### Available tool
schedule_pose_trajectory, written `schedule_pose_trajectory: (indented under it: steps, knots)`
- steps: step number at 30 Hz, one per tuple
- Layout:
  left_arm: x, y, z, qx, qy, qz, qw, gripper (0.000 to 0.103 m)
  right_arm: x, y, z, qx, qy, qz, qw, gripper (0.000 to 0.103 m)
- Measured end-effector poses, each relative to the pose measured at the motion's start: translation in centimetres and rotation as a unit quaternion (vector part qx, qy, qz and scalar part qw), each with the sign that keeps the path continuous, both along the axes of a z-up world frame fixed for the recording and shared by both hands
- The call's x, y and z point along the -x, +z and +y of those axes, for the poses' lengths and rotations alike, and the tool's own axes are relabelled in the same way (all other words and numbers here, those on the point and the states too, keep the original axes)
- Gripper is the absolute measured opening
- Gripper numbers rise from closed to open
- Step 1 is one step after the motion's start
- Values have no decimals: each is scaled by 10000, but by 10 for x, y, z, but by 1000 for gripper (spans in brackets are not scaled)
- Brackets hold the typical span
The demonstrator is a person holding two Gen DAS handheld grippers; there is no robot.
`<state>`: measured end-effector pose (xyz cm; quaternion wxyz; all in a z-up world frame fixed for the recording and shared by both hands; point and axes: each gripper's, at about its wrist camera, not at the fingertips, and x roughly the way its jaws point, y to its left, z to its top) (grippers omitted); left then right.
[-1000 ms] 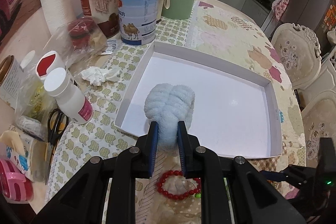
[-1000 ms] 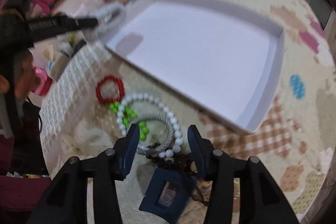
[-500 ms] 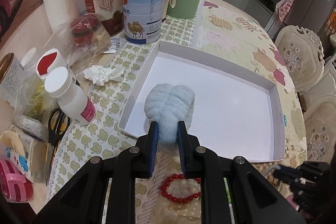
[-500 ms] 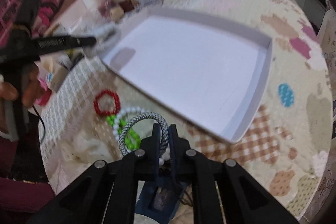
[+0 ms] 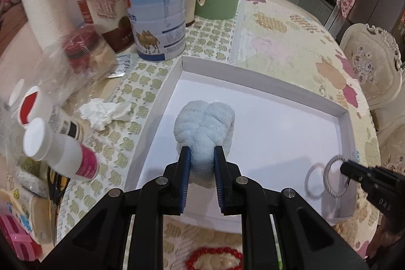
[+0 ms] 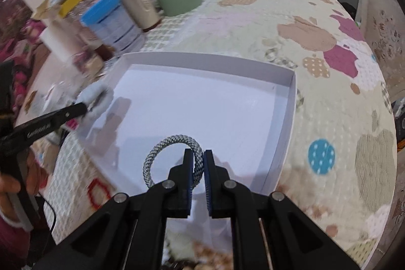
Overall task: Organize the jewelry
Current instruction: 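Carry both items into the white tray while the right gripper opens to release the hair tie, then lower the light-blue scrunchie into the tray and open the left gripper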
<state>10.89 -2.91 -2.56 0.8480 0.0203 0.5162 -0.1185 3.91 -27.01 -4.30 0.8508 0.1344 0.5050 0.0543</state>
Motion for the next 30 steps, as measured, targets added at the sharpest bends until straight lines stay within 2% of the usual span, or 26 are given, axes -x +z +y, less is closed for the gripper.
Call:
schedule_pose_trajectory:
  steps: [7,12,15,18,27,29,30]
  knots:
    - [-8,-21,0,-209,52,273,9994,9,-37,-17,-21,161,-234,58,9996,8]
    - [-4,-32,10,-199,131,421,9988,9,-57,-29,-35,211,-326,165,9991,9]
    - [1,-35,13,-129,155,489,9986,10,-66,-33,-41,195,-340,184,9991,16]
    - [11,-39,12,-77,133,581,9982,12,-74,-32,-45,296,-362,123,9988,36]
    - [31,-43,12,-68,138,710,9974,14,-77,-25,-41,330,-194,111,9992,38]
    - [34,-43,13,-10,171,763,9969,14,-69,-18,-40,195,-176,46,9996,41]
    - [38,-43,12,-17,158,764,9969,14,-64,-12,-39,148,-159,7,9998,46]
